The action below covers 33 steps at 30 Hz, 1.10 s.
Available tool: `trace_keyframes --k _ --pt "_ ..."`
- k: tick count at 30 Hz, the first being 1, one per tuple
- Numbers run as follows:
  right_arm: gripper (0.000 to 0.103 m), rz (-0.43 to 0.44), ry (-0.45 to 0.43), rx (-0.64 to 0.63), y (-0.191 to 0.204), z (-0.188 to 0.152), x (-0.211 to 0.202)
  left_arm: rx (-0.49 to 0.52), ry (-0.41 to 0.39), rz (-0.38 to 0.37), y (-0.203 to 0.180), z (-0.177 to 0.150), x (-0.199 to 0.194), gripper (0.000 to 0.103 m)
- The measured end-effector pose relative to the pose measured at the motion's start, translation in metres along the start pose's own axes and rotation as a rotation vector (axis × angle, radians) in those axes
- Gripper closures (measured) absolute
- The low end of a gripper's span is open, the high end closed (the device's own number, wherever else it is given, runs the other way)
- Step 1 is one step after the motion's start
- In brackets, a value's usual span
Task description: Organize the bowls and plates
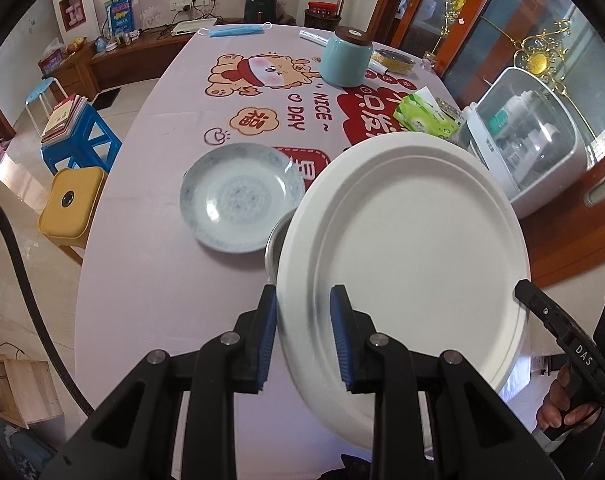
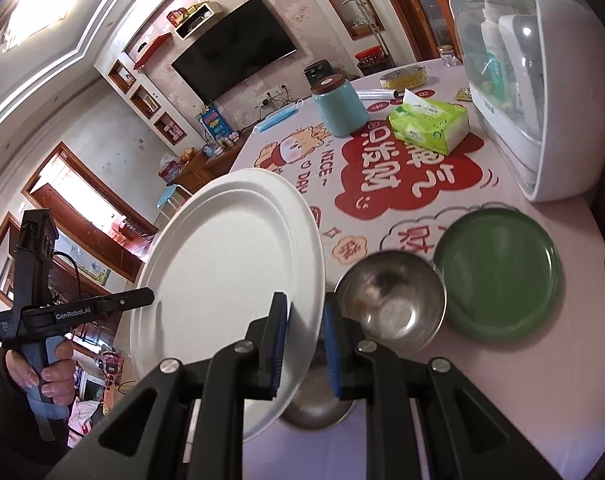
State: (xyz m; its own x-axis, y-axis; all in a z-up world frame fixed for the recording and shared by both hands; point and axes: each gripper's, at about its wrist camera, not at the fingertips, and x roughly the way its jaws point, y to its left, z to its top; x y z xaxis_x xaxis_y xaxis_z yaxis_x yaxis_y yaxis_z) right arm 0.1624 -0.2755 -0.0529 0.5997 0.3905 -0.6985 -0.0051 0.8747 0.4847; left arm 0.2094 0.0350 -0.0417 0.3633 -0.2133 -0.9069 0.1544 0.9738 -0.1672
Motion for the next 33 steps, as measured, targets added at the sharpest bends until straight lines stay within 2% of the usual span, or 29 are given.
trace_keyframes --k 16,33 --pt "0.085 -0.023 0.068 -0.024 0.051 -0.081 -0.012 -0.064 0.011 -0.027 0.057 -0.092 -0.019 0.078" --pt "0.085 -0.035 0.201 -0.037 0.07 -0.145 0.023 -0.121 0.08 0.007 0.104 -0.163 0.008 0.077"
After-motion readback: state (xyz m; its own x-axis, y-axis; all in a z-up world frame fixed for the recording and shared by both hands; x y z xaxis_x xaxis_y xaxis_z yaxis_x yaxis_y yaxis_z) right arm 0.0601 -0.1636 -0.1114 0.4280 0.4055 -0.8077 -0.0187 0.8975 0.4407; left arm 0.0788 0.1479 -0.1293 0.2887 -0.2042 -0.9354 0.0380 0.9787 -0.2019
